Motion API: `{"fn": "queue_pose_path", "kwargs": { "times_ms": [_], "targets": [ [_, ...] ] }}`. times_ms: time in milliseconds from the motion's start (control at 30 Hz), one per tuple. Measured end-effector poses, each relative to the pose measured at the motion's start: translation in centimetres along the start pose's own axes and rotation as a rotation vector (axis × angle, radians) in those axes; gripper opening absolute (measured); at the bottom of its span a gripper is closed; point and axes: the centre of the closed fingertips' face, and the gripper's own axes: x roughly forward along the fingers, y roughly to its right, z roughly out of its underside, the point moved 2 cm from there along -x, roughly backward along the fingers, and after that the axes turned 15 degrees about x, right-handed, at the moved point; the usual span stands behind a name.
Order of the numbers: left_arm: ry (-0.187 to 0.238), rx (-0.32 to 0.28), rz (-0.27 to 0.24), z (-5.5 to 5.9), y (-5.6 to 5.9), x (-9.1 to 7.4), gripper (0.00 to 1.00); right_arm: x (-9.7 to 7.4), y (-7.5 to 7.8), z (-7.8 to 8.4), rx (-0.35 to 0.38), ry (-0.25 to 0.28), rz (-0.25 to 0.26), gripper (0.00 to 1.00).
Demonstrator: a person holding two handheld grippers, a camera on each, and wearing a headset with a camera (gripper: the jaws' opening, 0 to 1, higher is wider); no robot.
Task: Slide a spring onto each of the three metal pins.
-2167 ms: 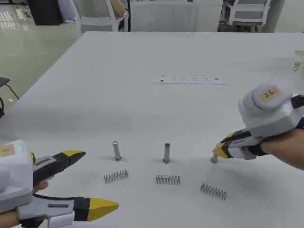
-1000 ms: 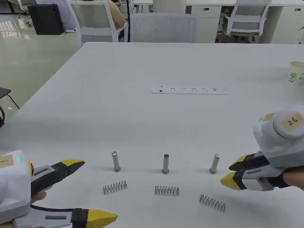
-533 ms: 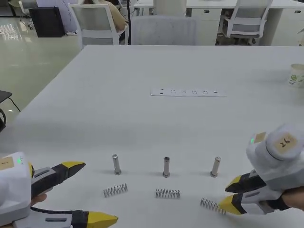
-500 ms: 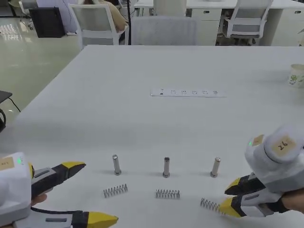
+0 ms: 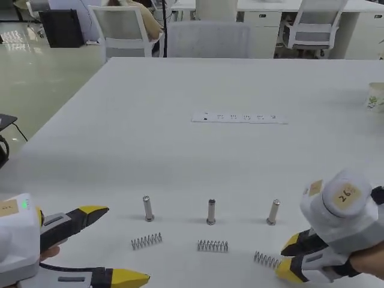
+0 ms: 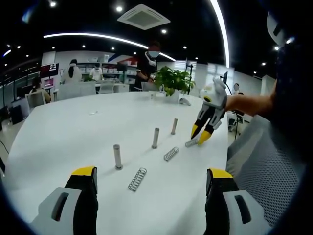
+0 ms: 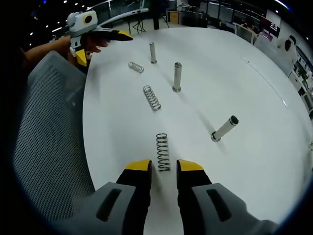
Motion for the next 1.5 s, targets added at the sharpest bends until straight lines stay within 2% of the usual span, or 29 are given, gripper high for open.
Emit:
{"fn": "queue_pose_path", "kwargs": {
  "times_ms": [433,1100,1267,1500],
  "targets": [
    [0.0,-0.001,0.001,-0.07,0.02,0.06,0.89,0.37,0.05,0.49,-0.034,-0.031,0.01,0.14],
    [-0.003,-0.007,0.005,0.22,0.33,-0.02,0.88,0.52,0.28,0.53,-0.092,-0.051,0.035,0.08],
    [0.0,-0.005,0.008,0.06,0.39,-0.04,0.87,0.52,0.26,0.47,-0.116,-0.047,0.039,0.08],
    [-0.004,0.0,0.028,0.04,0.88,0.16,0.86,0.34,0.21,0.18,-0.109,-0.04,0.036,0.08]
  ]
}}
